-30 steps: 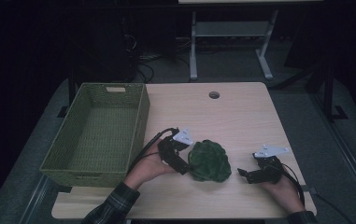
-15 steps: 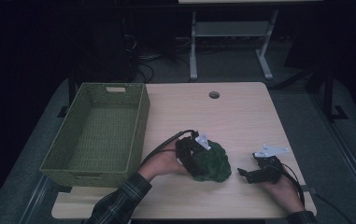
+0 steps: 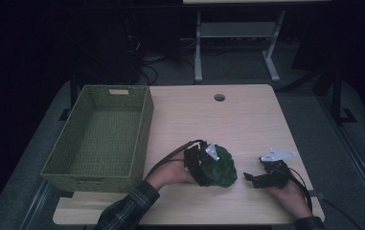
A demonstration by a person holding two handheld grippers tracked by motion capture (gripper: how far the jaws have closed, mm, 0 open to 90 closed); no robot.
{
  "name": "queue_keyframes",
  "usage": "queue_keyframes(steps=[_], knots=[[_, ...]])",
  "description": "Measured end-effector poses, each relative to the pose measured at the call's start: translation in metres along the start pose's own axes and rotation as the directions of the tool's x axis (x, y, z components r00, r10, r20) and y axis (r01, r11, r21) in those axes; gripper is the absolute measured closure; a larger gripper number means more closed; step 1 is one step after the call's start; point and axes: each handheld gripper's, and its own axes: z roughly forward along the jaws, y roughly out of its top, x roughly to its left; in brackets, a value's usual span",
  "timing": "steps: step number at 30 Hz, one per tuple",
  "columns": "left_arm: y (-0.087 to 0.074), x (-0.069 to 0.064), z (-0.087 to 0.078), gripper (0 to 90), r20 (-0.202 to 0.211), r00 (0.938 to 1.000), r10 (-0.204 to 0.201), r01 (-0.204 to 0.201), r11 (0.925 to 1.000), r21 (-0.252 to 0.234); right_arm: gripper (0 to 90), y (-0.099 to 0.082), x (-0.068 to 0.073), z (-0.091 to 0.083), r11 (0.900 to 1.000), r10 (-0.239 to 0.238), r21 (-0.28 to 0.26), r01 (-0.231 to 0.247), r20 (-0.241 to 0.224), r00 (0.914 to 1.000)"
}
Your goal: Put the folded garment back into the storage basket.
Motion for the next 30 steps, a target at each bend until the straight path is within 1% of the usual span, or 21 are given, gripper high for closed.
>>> queue_keyframes(steps=[1,4,5,6,7,8,9,12,15,16,17,19,20,22,25,28,30], knots=[[0.000,0.000,0.001,14.8,-0.005,1.0000,0.007,-0.007,0.9999,0.011,9.9,0.000,0.000,0.000,1.0000,0.001,0.000,-0.001,0.000,1.0000],[0.000,0.000,0.003,16.7,-0.008,1.0000,0.005,-0.005,0.9997,0.022,9.9,0.000,0.000,0.000,1.0000,0.002,0.000,-0.002,0.000,1.0000],[0.000,0.000,0.004,21.0,-0.013,0.9999,0.008,-0.008,0.9996,0.026,10.0,0.000,0.000,0.000,1.0000,0.001,0.000,-0.001,0.001,1.0000],[0.000,0.000,0.004,21.0,-0.016,0.9998,0.011,-0.010,0.9996,0.028,10.0,0.000,0.000,0.000,1.0000,0.001,0.000,-0.001,0.001,1.0000],[0.000,0.000,0.004,23.3,-0.022,0.9997,0.011,-0.011,0.9994,0.033,10.0,0.000,0.000,0.000,1.0000,0.002,0.000,-0.002,0.001,1.0000],[0.000,0.000,0.005,26.0,-0.023,0.9997,0.011,-0.010,0.9994,0.033,10.0,0.000,0.000,0.000,1.0000,0.001,0.000,-0.001,0.001,1.0000],[0.000,0.002,0.004,32.4,-0.031,0.9994,0.016,-0.015,0.9993,0.035,10.0,0.000,0.000,0.000,1.0000,0.001,0.000,-0.001,0.001,1.0000],[-0.001,0.004,0.003,42.2,-0.033,0.9994,0.013,-0.012,0.9992,0.039,10.0,0.000,0.000,0.000,1.0000,0.001,0.000,-0.001,0.002,1.0000],[-0.001,0.004,0.003,49.7,-0.034,0.9992,0.020,-0.019,0.9989,0.043,10.1,0.000,0.000,0.000,1.0000,0.002,0.001,-0.002,0.002,1.0000],[-0.001,0.004,0.003,49.7,-0.035,0.9992,0.020,-0.019,0.9989,0.043,10.0,0.000,0.000,0.000,1.0000,0.002,0.001,-0.002,0.002,1.0000],[-0.001,0.004,0.002,55.0,-0.033,0.9993,0.016,-0.014,0.9989,0.045,10.1,0.000,0.000,0.000,1.0000,0.002,0.000,-0.002,0.002,1.0000],[0.000,0.004,0.002,60.1,-0.032,0.9994,0.016,-0.014,0.9988,0.047,10.1,0.000,0.000,0.000,1.0000,0.002,0.001,-0.002,0.003,1.0000],[0.000,0.004,0.001,60.1,-0.030,0.9995,0.013,-0.011,0.9987,0.049,10.1,0.000,0.000,0.000,1.0000,0.002,0.001,-0.002,0.003,1.0000],[0.000,0.004,0.000,64.6,-0.027,0.9996,0.010,-0.009,0.9988,0.048,10.2,0.000,0.001,0.000,1.0000,0.004,0.001,-0.004,0.003,1.0000],[0.000,0.005,-0.003,68.0,-0.023,0.9997,0.007,-0.006,0.9992,0.039,13.1,0.000,0.001,0.000,1.0000,0.004,-0.004,-0.004,0.003,1.0000],[0.000,0.005,-0.006,69.0,-0.022,0.9998,0.002,-0.001,0.9994,0.034,13.1,0.000,0.001,0.000,1.0000,0.004,-0.005,-0.004,0.003,1.0000],[0.000,0.006,-0.011,70.0,-0.023,0.9996,-0.013,0.014,0.9997,0.018,13.1,0.000,0.001,0.000,1.0000,0.004,-0.005,-0.004,0.003,1.0000]])
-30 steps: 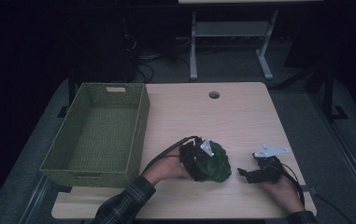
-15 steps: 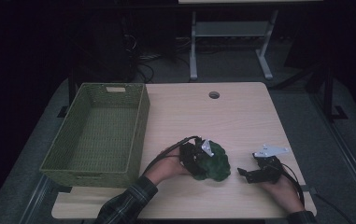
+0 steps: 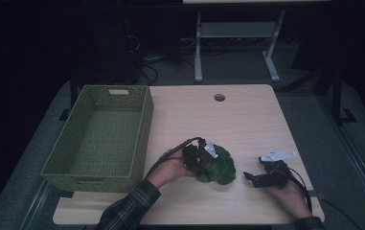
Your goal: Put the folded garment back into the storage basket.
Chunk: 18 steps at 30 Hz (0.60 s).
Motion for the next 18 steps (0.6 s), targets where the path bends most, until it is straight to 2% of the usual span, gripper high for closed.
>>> queue_keyframes(steps=[9,15,17,18], knots=[[0.000,0.004,-0.022,70.4,-0.024,0.9993,-0.027,0.026,0.9994,-0.022,13.0,0.000,0.000,0.000,1.0000,0.002,0.002,-0.002,0.001,1.0000],[0.002,0.009,-0.044,70.3,-0.052,0.9976,-0.046,0.045,0.9986,-0.026,13.0,0.000,0.000,0.000,1.0000,0.001,0.001,-0.001,0.001,1.0000],[0.002,0.012,-0.054,70.2,-0.061,0.9960,-0.065,0.063,0.9976,-0.027,13.0,0.000,0.000,0.000,1.0000,0.003,0.002,-0.003,0.001,1.0000],[0.002,0.013,-0.058,70.1,-0.063,0.9962,-0.060,0.058,0.9980,-0.022,13.0,0.000,0.000,0.000,1.0000,0.004,0.002,-0.004,0.002,1.0000]])
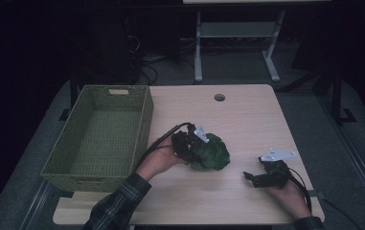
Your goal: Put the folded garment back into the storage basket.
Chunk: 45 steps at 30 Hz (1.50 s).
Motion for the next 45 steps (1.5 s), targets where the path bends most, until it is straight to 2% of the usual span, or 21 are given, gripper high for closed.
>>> queue_keyframes(steps=[1,5,12,16,17,18,21,28,29,30,32,33,34,35,36,38,39,41,42,43,45], knots=[[0.000,0.003,-0.009,70.1,-0.004,0.9999,-0.014,0.014,0.9999,-0.006,13.0,0.000,0.000,0.000,1.0000,0.000,0.000,0.000,0.000,1.0000],[0.000,0.010,-0.026,70.0,-0.011,0.9995,-0.029,0.029,0.9995,-0.010,13.0,0.000,0.000,0.000,1.0000,0.002,0.002,-0.002,-0.001,1.0000],[-0.004,0.020,-0.051,69.8,-0.031,0.9978,-0.058,0.058,0.9981,-0.020,13.0,0.000,0.000,0.000,1.0000,0.003,0.002,-0.003,-0.001,1.0000],[-0.008,0.026,-0.068,69.7,-0.042,0.9953,-0.087,0.085,0.9957,-0.036,13.0,0.000,0.000,0.000,1.0000,0.003,0.001,-0.003,-0.001,1.0000],[-0.010,0.029,-0.076,69.7,-0.053,0.9943,-0.093,0.091,0.9953,-0.033,13.0,0.000,0.000,0.000,1.0000,0.004,0.002,-0.004,-0.001,1.0000],[-0.010,0.029,-0.076,69.6,-0.053,0.9943,-0.093,0.091,0.9953,-0.033,13.0,0.000,0.000,0.000,1.0000,0.004,0.002,-0.004,-0.001,1.0000],[-0.015,0.035,-0.091,69.5,-0.075,0.9918,-0.103,0.101,0.9943,-0.033,13.0,0.000,0.000,0.000,1.0000,0.004,0.001,-0.004,-0.001,1.0000],[-0.027,0.043,-0.110,69.5,-0.107,0.9862,-0.126,0.124,0.9919,-0.029,12.9,0.000,0.000,0.000,1.0000,0.004,0.001,-0.004,0.000,1.0000],[-0.032,0.044,-0.115,69.5,-0.119,0.9828,-0.141,0.138,0.9898,-0.033,12.9,0.000,0.000,0.000,1.0000,0.005,0.001,-0.005,0.000,1.0000],[-0.032,0.044,-0.115,69.5,-0.119,0.9828,-0.141,0.138,0.9898,-0.033,12.9,0.000,0.000,0.000,1.0000,0.005,0.001,-0.005,0.000,1.0000],[-0.037,0.046,-0.121,69.4,-0.136,0.9784,-0.156,0.152,0.9877,-0.036,12.9,0.000,0.000,0.000,1.0000,0.004,0.001,-0.004,0.000,1.0000],[-0.043,0.048,-0.127,69.4,-0.149,0.9745,-0.168,0.163,0.9856,-0.044,12.9,0.000,0.000,0.000,1.0000,0.004,0.001,-0.004,0.000,1.0000],[-0.043,0.048,-0.127,69.3,-0.149,0.9745,-0.168,0.163,0.9856,-0.044,12.9,0.000,0.000,0.000,1.0000,0.004,0.001,-0.004,0.000,1.0000],[-0.049,0.050,-0.132,69.3,-0.162,0.9693,-0.185,0.180,0.9825,-0.049,12.8,0.000,0.001,0.000,1.0000,0.005,0.001,-0.005,0.001,1.0000],[-0.049,0.050,-0.132,69.3,-0.162,0.9693,-0.185,0.180,0.9825,-0.049,12.8,0.000,0.001,0.000,1.0000,0.005,0.001,-0.005,0.001,1.0000],[-0.060,0.054,-0.140,69.3,-0.182,0.9608,-0.210,0.203,0.9776,-0.058,11.8,0.000,0.000,0.000,1.0000,0.004,0.001,-0.004,0.002,1.0000],[-0.060,0.054,-0.140,69.3,-0.182,0.9608,-0.210,0.203,0.9776,-0.058,11.8,0.000,0.000,0.000,1.0000,0.004,0.001,-0.004,0.002,1.0000],[-0.071,0.059,-0.149,69.3,-0.196,0.9518,-0.236,0.227,0.9715,-0.070,9.0,0.001,0.000,0.001,0.9999,0.010,0.005,-0.010,0.014,0.9999],[-0.071,0.059,-0.149,69.3,-0.196,0.9518,-0.236,0.227,0.9715,-0.070,9.0,0.001,0.000,0.001,0.9999,0.010,0.005,-0.010,0.014,0.9999],[-0.079,0.061,-0.154,69.3,-0.209,0.9437,-0.256,0.246,0.9664,-0.075,6.5,0.001,0.000,0.001,0.9999,0.012,0.008,-0.013,0.015,0.9998],[-0.088,0.064,-0.160,69.3,-0.220,0.9352,-0.278,0.266,0.9604,-0.082,3.0,0.001,0.000,0.003,0.9997,0.014,0.020,-0.015,0.019,0.9997]])
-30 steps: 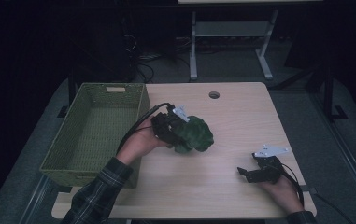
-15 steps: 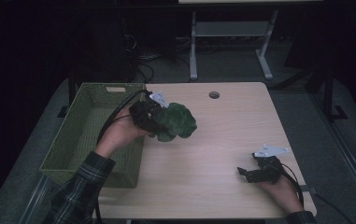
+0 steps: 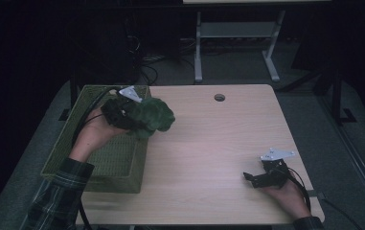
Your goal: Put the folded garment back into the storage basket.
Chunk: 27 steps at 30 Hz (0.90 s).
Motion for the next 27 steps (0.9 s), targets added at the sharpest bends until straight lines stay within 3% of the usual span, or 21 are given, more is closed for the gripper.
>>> queue_keyframes(steps=[5,6,9,13,14,15,16,17,18,19,21,27], knots=[[-0.014,0.012,-0.011,69.3,-0.037,0.9986,-0.038,0.038,0.9993,-0.003,2.1,0.000,0.001,0.000,1.0000,0.002,0.004,-0.002,-0.004,1.0000],[-0.022,0.017,-0.016,69.3,-0.061,0.9964,-0.059,0.059,0.9983,-0.003,2.1,0.000,0.001,0.000,1.0000,0.002,0.004,-0.002,-0.004,1.0000],[-0.030,0.023,-0.021,69.3,-0.081,0.9936,-0.078,0.078,0.9969,-0.003,2.1,0.000,0.000,0.000,1.0000,0.001,0.004,-0.001,-0.004,1.0000],[-0.049,0.035,-0.031,69.3,-0.134,0.9835,-0.122,0.123,0.9924,-0.004,2.1,0.000,0.001,0.000,1.0000,0.002,0.004,-0.002,-0.004,1.0000],[-0.059,0.041,-0.033,69.3,-0.159,0.9769,-0.143,0.145,0.9894,0.002,2.1,0.000,0.001,0.000,1.0000,0.002,0.005,-0.002,-0.004,1.0000],[-0.059,0.041,-0.033,69.3,-0.159,0.9769,-0.143,0.145,0.9894,0.002,2.1,0.000,0.001,0.000,1.0000,0.002,0.005,-0.002,-0.004,1.0000],[-0.069,0.046,-0.031,69.3,-0.177,0.9698,-0.168,0.173,0.9847,0.017,2.1,0.000,0.000,0.000,1.0000,0.002,0.004,-0.002,-0.004,1.0000],[-0.069,0.046,-0.031,69.3,-0.177,0.9698,-0.168,0.173,0.9847,0.017,2.1,0.000,0.000,0.000,1.0000,0.002,0.004,-0.002,-0.004,1.0000],[-0.079,0.050,-0.026,69.3,-0.189,0.9646,-0.185,0.194,0.9805,0.032,2.1,0.000,0.000,0.000,1.0000,0.000,0.004,0.000,-0.004,1.0000],[-0.079,0.050,-0.026,69.3,-0.189,0.9646,-0.185,0.194,0.9805,0.032,2.1,0.000,0.000,0.000,1.0000,0.000,0.004,0.000,-0.004,1.0000],[-0.093,0.054,-0.015,69.3,-0.204,0.9569,-0.207,0.223,0.9730,0.060,2.1,0.000,0.000,0.000,1.0000,0.000,0.004,0.000,-0.004,1.0000],[-0.110,0.058,0.005,69.3,-0.219,0.9492,-0.226,0.252,0.9631,0.096,2.1,0.000,0.000,0.000,1.0000,0.000,0.004,0.000,-0.004,1.0000]])
